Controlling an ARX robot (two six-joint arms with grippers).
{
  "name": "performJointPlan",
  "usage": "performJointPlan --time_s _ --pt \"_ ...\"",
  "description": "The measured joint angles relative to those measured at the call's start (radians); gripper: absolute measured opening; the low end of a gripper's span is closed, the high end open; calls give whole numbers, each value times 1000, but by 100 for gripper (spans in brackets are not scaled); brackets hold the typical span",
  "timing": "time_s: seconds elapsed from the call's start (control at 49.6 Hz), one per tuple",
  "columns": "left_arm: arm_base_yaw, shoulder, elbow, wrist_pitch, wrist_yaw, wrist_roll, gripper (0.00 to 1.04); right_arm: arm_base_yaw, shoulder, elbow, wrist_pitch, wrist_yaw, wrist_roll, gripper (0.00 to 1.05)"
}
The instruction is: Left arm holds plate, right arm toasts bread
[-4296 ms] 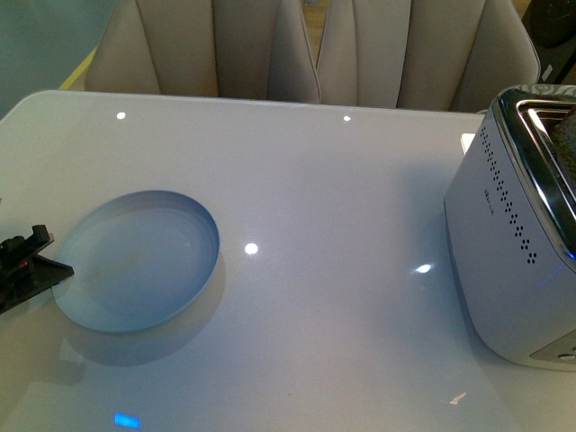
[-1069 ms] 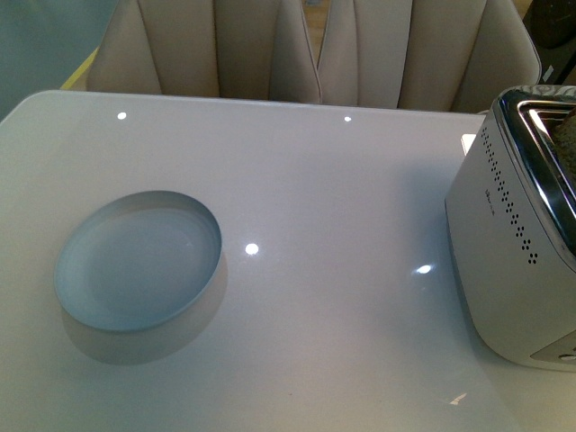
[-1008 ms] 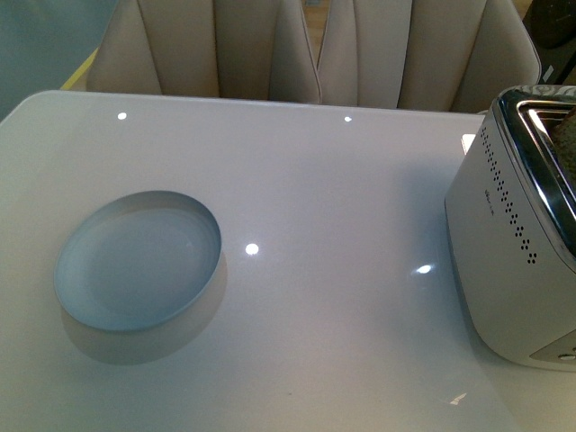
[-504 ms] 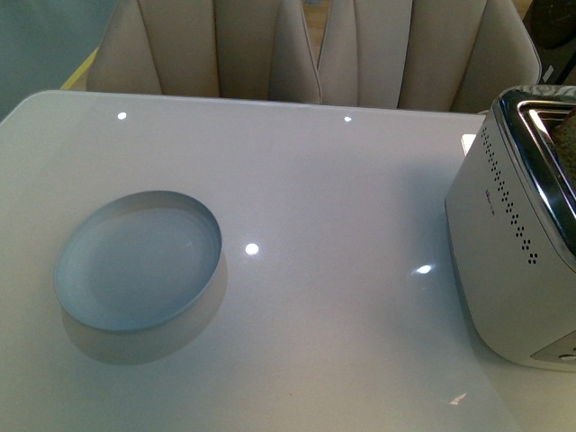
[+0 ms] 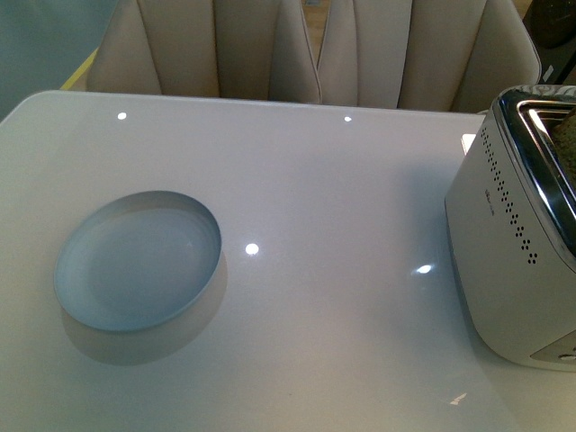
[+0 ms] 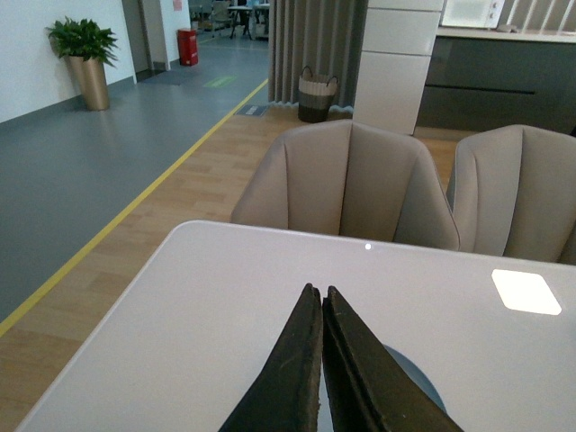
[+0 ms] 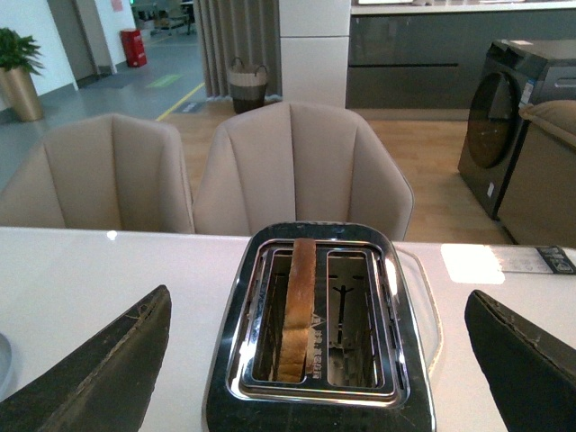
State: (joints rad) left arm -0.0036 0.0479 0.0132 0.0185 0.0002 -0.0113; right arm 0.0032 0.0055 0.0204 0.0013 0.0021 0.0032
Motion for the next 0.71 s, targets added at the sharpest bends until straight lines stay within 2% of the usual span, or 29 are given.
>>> performJointPlan --time_s 0.383,0.524,0.625,0.706 --pt "0 -42 0 -17 0 -1 4 0 0 0 0 0 0 96" --pt "0 -42 0 -17 0 0 29 0 0 0 0 0 0 96" --pt "0 -42 0 -17 0 0 54 0 0 0 0 0 0 96" --pt "0 -42 0 -17 0 0 68 0 0 0 0 0 0 96"
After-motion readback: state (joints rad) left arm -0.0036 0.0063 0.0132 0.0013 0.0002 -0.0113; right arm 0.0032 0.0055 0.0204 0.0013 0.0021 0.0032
